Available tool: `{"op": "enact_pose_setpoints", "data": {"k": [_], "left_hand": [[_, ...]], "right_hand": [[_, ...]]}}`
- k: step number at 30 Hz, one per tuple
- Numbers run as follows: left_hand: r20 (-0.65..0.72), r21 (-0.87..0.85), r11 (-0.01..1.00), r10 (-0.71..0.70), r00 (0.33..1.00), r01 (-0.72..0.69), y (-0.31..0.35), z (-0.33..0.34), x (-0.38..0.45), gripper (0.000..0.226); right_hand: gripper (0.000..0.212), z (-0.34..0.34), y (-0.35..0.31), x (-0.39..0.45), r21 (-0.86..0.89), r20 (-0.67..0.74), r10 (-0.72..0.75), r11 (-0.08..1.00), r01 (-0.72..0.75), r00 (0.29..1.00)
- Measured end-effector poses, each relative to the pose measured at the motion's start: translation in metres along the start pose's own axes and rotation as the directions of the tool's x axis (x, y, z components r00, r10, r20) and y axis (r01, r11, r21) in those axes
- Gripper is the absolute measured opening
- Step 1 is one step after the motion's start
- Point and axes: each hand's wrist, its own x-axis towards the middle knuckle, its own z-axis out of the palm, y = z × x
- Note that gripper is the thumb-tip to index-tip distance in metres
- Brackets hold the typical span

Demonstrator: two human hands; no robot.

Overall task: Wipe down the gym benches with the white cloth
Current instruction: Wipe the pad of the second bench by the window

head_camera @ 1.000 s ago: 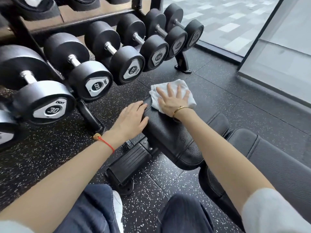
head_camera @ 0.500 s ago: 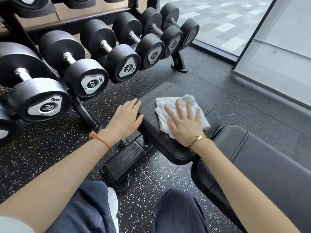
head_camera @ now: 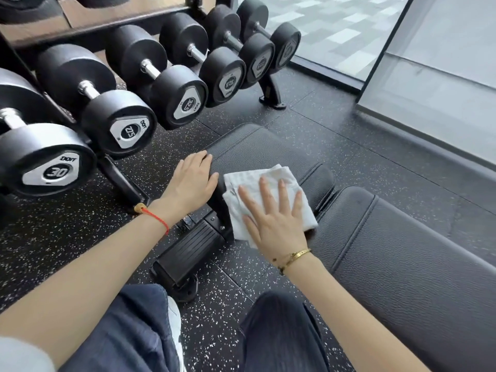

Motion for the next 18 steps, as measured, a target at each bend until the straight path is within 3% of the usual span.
{"op": "enact_pose_setpoints", "data": {"k": [5, 11, 14, 18], "left_hand": [[0.000, 0.001, 1.000, 0.008, 1.000, -0.008, 0.003, 0.000, -0.002, 0.058], [-0.020, -0.002, 0.997, 0.083, 0.996, -0.083, 0.016, 0.001, -0.007, 0.058], [-0.033, -0.009, 0.988, 0.151, 0.988, -0.152, 0.030, 0.003, -0.009, 0.057], [-0.044, -0.010, 0.973, 0.229, 0.972, -0.230, 0.051, 0.009, -0.007, 0.056]], "right_hand": [[0.055, -0.001, 0.018, -0.021, 0.036, 0.042, -0.034, 0.999, 0.032, 0.999], [0.051, -0.022, 0.072, 0.042, 0.162, 0.144, 0.217, 0.957, -0.240, 0.965], [0.051, -0.022, 0.079, 0.021, 0.192, 0.145, 0.158, 0.964, -0.185, 0.977], [0.052, -0.014, 0.088, -0.046, 0.086, 0.077, 0.180, 0.979, -0.187, 0.981]]}}
